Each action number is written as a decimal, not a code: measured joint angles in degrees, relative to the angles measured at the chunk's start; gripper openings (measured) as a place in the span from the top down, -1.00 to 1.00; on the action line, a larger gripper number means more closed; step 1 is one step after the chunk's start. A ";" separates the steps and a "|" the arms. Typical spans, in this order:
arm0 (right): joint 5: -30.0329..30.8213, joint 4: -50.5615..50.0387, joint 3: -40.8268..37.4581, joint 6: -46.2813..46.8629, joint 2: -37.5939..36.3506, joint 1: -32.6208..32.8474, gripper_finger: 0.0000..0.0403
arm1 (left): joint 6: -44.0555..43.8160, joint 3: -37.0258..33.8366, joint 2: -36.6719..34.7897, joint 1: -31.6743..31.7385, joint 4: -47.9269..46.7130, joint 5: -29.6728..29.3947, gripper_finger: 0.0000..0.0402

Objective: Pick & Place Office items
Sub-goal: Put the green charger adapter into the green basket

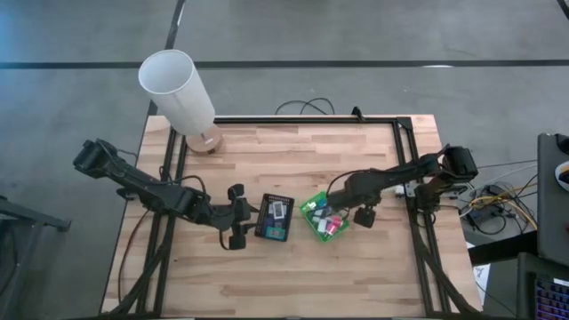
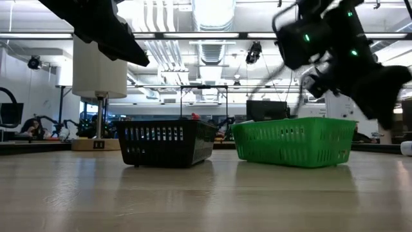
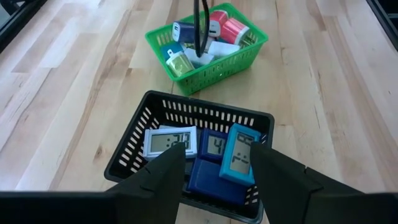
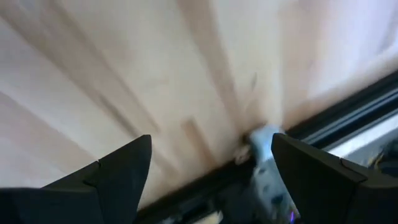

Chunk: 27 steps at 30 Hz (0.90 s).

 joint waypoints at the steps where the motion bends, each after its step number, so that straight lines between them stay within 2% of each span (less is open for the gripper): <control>1: 1.96 0.49 1.08 0.16 -0.26 0.42 -0.62 | -0.19 0.00 0.00 0.00 0.01 0.02 0.06; 5: 10.90 6.86 3.65 3.70 -2.90 2.63 -0.62 | -1.56 0.00 0.00 0.00 -0.07 0.07 0.06; 8: 19.04 12.99 3.95 10.40 -5.61 4.97 -0.62 | -2.47 0.00 0.00 -0.02 -0.68 0.09 0.06; 14: 36.60 16.15 1.42 40.08 -8.46 13.23 -0.62 | -3.96 0.00 0.00 -0.02 -0.76 0.16 0.06; 16: 40.62 16.48 -0.04 48.97 -8.22 16.45 -0.62 | -4.33 0.00 0.00 -0.02 -0.79 0.23 0.06; 19: 42.88 16.37 -2.35 59.50 -7.03 20.86 -0.62 | -5.41 0.00 0.00 -0.02 -0.87 0.24 0.06; 27: 42.89 14.28 -7.64 85.94 -1.63 28.05 -0.62 | -7.35 0.00 0.00 -0.02 -0.87 0.22 0.06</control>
